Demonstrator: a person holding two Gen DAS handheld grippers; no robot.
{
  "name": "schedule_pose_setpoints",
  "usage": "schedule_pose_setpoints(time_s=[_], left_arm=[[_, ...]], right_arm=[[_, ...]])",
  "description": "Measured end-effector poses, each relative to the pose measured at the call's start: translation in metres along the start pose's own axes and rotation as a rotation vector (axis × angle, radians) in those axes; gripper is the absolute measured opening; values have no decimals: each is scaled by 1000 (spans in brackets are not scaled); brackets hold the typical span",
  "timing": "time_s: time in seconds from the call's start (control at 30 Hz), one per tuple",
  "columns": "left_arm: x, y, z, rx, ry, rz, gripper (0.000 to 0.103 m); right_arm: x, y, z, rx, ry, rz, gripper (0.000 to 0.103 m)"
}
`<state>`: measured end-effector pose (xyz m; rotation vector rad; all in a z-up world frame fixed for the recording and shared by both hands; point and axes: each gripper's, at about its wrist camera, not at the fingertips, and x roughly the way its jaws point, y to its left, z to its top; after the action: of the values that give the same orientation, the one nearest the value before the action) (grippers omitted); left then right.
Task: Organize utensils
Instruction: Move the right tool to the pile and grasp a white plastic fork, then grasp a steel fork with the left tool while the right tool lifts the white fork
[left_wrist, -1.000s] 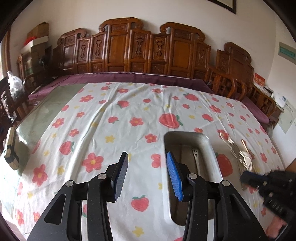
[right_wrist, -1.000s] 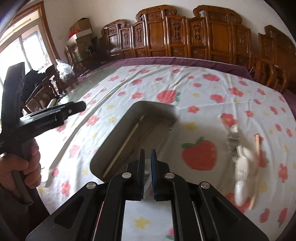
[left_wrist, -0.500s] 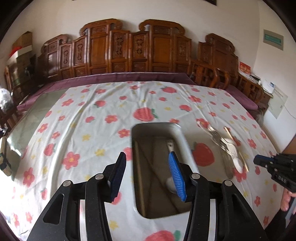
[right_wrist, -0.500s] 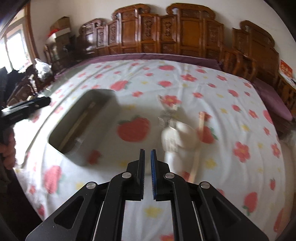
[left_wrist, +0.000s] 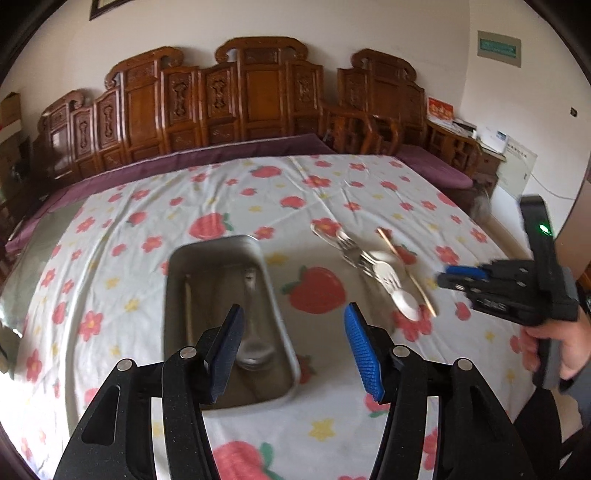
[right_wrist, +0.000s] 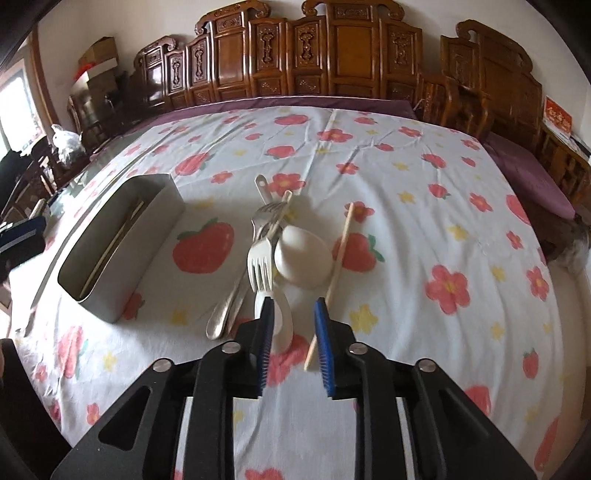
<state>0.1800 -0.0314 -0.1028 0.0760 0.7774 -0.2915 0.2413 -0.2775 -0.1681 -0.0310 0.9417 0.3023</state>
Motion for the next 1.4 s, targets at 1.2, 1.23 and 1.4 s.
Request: schedule_pose_setpoints(time_s=[1.2, 1.23, 1.4], left_arm=[[72, -60, -3, 55, 170, 29, 54], [76, -62, -2, 60, 172, 32, 54], [103, -72, 6, 70, 197, 29, 52]], right_arm=[[-5, 6, -7, -116, 32, 168, 2], [-9, 2, -12, -118, 36, 159, 2], [-13, -18, -29, -114, 48, 125, 2]])
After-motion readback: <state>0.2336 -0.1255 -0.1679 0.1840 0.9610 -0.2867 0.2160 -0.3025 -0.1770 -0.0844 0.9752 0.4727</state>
